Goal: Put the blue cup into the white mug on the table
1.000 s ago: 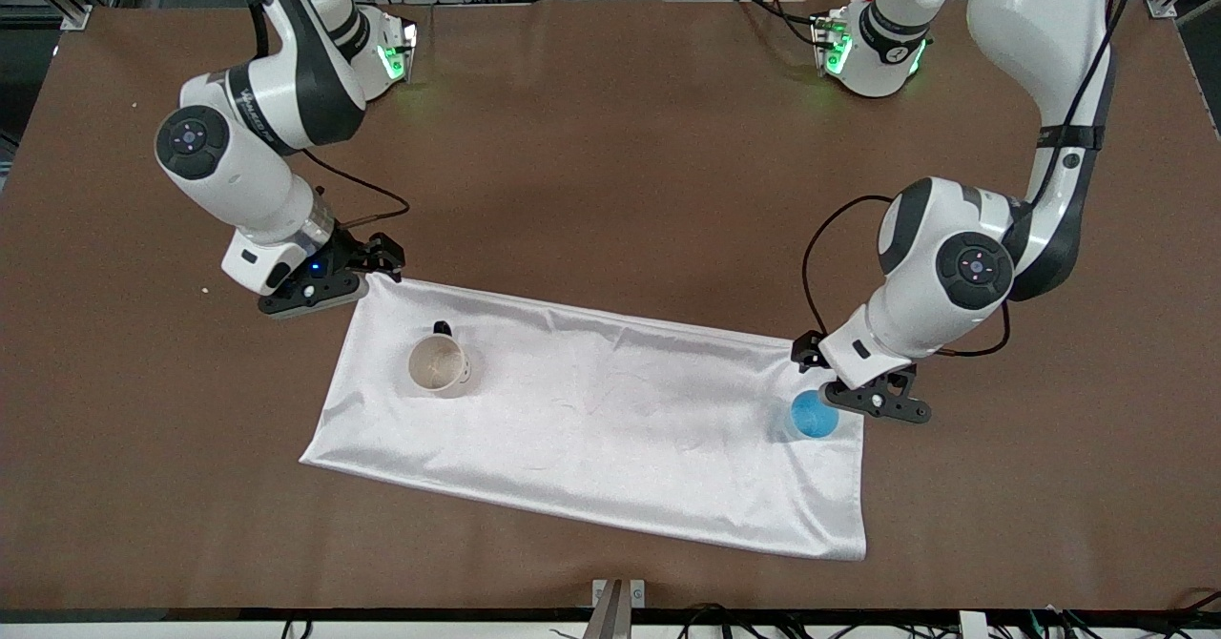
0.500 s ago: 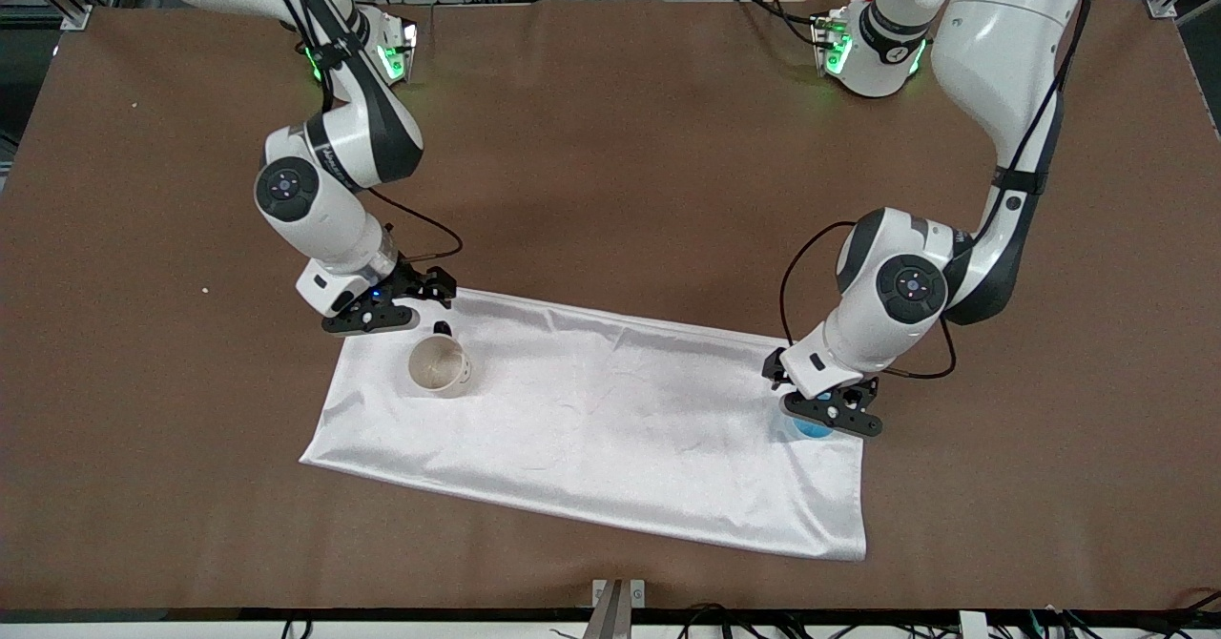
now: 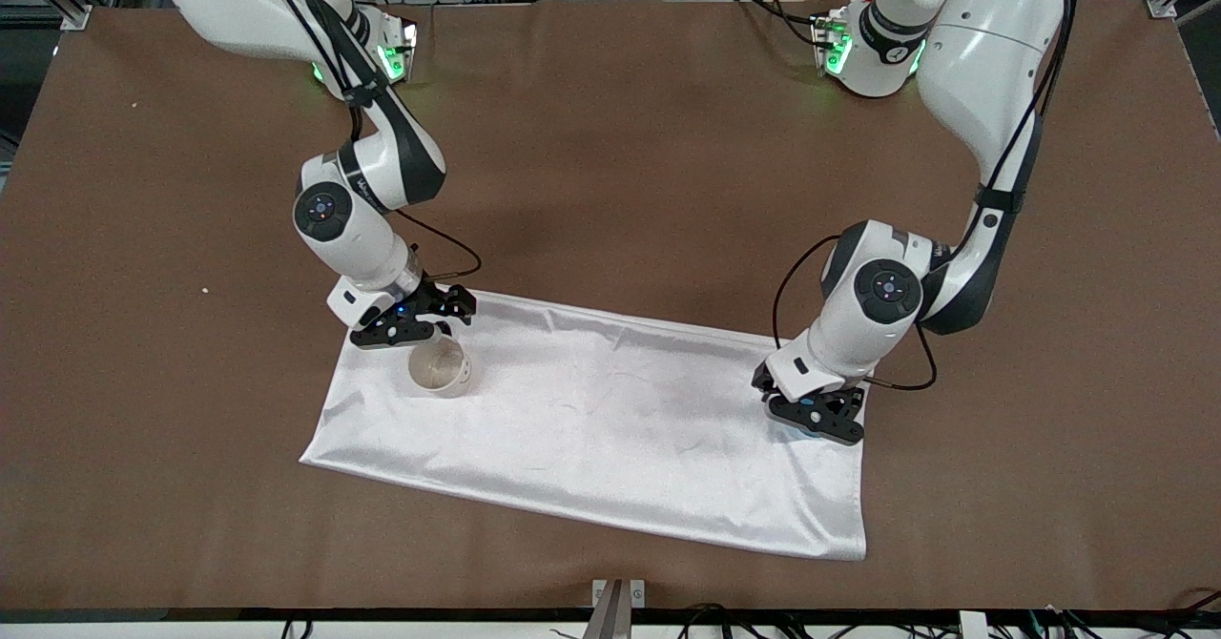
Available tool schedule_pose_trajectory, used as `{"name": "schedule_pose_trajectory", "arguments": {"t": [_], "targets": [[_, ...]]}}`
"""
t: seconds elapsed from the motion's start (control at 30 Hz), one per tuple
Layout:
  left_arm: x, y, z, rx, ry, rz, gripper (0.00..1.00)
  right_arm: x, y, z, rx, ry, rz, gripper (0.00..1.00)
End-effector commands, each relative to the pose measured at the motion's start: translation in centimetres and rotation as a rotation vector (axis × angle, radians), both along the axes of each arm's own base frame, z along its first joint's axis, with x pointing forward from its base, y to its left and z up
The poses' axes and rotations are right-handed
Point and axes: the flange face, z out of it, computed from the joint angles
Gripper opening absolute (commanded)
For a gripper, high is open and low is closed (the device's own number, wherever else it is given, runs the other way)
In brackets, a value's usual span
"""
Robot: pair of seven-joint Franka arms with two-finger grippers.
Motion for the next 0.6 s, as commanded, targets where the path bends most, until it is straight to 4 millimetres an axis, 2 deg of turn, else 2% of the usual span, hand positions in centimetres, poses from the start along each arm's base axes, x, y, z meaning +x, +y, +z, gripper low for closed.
{"name": "schedule_pose_trajectory", "arguments": {"t": [0.0,0.07,0.23,0.27,0.4,0.47,0.5,0.57], "targets": [[0.4,-0.9,-1.1,0.007,-0.028,-0.037,1.00,0.6,0.1,-2.1,0.004,-0.036,-0.007,1.00],[0.3,-1.0,-1.5,0.005,-0.029,-0.039,1.00,0.7,0.1,-2.9,0.007,-0.044,-0.006,1.00],[0.3,-1.1,-2.1,0.031,-0.059,-0.073,1.00,1.0,-0.2,-3.4,-0.006,-0.058,0.013,1.00],[0.2,-1.2,-2.1,0.034,-0.061,-0.080,1.00,1.0,-0.2,-3.4,-0.013,-0.062,0.024,0.92],[0.1,-1.2,-2.5,0.038,-0.057,-0.083,1.00,1.0,-0.1,-3.3,-0.048,-0.080,0.084,0.35],[0.0,-1.2,-2.9,0.041,-0.052,-0.084,1.00,0.9,0.0,-3.4,-0.050,-0.079,0.082,0.18],[0.0,-1.2,-3.0,0.043,-0.053,-0.086,1.00,0.8,0.1,-3.3,-0.050,-0.079,0.083,0.12],[0.0,-1.2,-3.1,0.043,-0.053,-0.087,1.00,0.8,0.1,-3.2,-0.050,-0.081,0.082,0.09]]}}
